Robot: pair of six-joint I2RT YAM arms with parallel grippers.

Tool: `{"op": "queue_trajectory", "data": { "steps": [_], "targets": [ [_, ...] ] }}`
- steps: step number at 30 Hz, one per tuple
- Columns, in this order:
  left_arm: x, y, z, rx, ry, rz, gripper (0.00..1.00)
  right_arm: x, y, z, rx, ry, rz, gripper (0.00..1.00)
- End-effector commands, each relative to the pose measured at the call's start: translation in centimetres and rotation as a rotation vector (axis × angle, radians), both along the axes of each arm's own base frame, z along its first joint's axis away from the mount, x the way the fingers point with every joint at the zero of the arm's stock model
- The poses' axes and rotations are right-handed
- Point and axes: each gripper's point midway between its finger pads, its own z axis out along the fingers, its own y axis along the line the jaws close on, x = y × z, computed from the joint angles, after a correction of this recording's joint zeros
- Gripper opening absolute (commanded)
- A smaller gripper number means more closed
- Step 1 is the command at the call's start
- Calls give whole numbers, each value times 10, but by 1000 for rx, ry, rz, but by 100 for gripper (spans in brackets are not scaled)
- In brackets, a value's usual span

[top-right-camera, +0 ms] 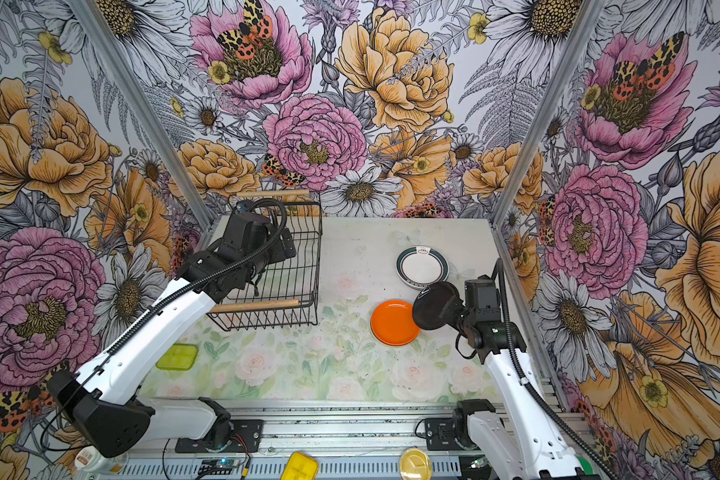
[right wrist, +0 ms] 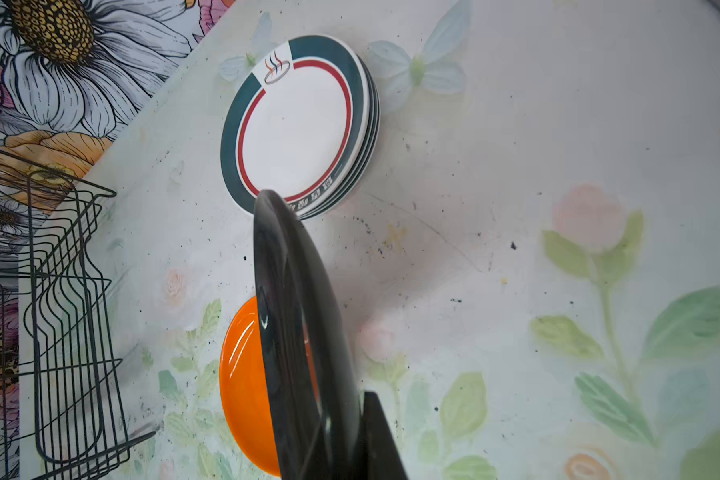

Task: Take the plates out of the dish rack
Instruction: 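Carry the dark plate with the right gripper over the orange plate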

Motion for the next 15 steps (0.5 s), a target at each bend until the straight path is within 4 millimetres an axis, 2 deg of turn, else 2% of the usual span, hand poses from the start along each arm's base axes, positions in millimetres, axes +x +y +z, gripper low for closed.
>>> {"op": "queue_trajectory", "data": {
  "steps": [1,8,15],
  "targets": [
    [-5,20,6,68,-39,90,99,-3,13,-6,43,22,6,0],
    [-7,21,3,96,-39,91,99,-6,28,-19,81,62,47,0],
    [-13,18,8,50,-91,56,99,-2,47,-32,169,90,101,0]
  ]
}}
